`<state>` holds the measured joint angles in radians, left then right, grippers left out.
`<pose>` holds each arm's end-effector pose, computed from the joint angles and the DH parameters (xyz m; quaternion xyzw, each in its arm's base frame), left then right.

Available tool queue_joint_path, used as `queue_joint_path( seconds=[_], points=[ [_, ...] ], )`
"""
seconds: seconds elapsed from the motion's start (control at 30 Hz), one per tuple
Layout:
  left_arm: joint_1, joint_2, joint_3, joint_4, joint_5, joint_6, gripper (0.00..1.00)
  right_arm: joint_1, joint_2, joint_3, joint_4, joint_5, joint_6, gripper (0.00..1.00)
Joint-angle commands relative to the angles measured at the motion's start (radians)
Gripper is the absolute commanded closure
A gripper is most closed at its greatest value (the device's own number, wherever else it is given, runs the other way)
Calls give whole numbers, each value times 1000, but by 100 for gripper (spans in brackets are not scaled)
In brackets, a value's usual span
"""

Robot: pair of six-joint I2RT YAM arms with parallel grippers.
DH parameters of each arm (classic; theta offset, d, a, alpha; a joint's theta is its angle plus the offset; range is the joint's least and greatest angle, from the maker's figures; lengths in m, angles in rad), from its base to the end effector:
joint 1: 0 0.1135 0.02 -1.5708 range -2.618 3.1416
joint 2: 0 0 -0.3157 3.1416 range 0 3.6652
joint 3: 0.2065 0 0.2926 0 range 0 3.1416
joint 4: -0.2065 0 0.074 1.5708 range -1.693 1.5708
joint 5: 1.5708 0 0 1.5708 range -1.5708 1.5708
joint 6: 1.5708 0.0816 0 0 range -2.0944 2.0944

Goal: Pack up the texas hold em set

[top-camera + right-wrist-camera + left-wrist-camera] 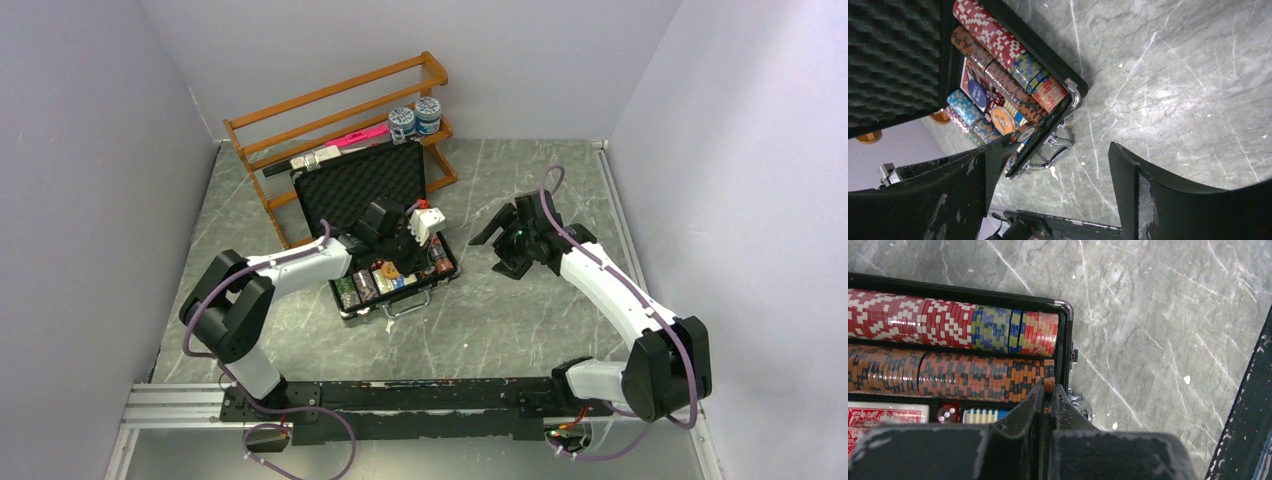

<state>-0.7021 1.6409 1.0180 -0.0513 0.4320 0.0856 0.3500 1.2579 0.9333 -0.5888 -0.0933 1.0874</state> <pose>0.3027 -0.3008 0.2176 0.4236 0.7772 -0.3125 0.3448 0.2870 0.1128 0.2565 0.3267 0.8873 0.2455 0.2136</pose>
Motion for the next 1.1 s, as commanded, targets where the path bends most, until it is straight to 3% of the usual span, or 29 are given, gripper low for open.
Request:
queue_joint_path(
  seconds=[0.0,0.37,0.63,1.07],
  points=[
    [-14,8,22,-7,-36,32,95,-8,9,-11,55,-55,-8,19],
    [-50,27,35,-13,-126,59,95,-9,38,-28,79,-100,-7,20],
    [-64,-37,41,28,-278,17,95,-11,52,-36,91,-122,-4,20],
    [-66,-61,59,9,-16,2,95,-10,68,-44,98,-149,-7,21]
  ],
)
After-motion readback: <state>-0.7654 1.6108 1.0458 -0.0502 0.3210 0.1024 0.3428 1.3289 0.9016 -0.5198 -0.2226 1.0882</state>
